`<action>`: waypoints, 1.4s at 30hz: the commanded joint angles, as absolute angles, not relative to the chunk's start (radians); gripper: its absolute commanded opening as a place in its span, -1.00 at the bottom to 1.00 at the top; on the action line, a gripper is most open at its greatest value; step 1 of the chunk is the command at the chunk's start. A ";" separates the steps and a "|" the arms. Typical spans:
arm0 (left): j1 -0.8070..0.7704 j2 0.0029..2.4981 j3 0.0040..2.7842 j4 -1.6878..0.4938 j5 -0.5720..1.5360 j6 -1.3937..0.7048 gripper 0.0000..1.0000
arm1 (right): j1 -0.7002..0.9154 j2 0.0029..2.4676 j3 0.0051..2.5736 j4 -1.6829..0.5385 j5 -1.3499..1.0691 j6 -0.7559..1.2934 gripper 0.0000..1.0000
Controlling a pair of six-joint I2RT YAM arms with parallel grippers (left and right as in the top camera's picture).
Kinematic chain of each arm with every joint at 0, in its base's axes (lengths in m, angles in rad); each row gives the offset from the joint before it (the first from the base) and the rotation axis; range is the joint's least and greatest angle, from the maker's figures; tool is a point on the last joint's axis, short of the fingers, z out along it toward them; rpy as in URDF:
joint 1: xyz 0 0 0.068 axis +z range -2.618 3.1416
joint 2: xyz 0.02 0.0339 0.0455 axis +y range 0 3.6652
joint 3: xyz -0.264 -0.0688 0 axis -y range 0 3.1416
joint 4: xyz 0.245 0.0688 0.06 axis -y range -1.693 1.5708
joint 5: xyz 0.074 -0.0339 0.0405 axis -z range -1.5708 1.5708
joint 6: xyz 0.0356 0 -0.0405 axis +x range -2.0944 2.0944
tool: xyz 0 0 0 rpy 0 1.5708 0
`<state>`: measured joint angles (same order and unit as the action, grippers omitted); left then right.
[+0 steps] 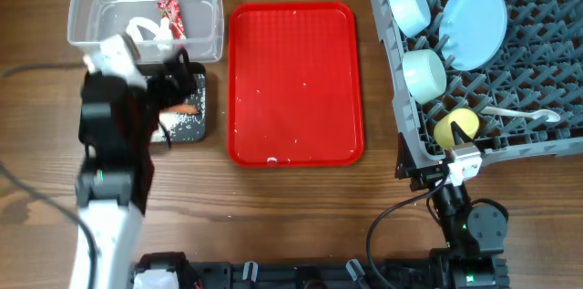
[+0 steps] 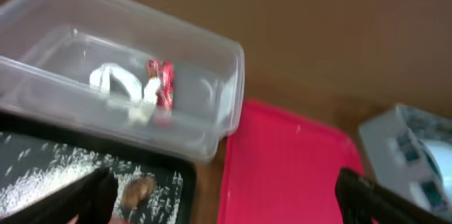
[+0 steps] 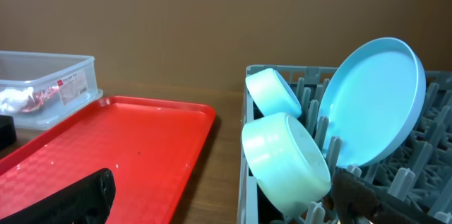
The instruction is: Sort waste into correct bins and load items into the dishwasher rack
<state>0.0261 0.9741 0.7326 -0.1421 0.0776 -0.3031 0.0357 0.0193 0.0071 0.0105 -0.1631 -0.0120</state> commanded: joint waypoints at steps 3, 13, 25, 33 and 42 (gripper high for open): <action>0.024 0.597 0.338 0.023 0.112 -0.208 1.00 | 0.036 0.010 0.005 0.012 -0.157 0.002 0.99; 0.033 0.142 0.090 0.041 0.040 -0.183 1.00 | 0.036 0.010 0.005 0.013 -0.157 0.003 0.99; 0.041 0.002 0.006 -0.036 0.036 -0.162 1.00 | 0.036 0.010 0.005 0.012 -0.157 0.003 0.99; 0.041 0.003 0.006 -0.076 0.036 -0.164 1.00 | 0.036 0.010 0.005 0.012 -0.157 0.003 0.99; 0.041 0.003 0.006 -0.076 0.036 -0.164 1.00 | 0.036 0.010 0.005 0.013 -0.157 0.003 0.99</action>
<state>0.0349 0.0135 0.0124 -0.0719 0.0498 -0.1795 0.0357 0.0193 0.0071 0.0078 -0.1631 -0.0120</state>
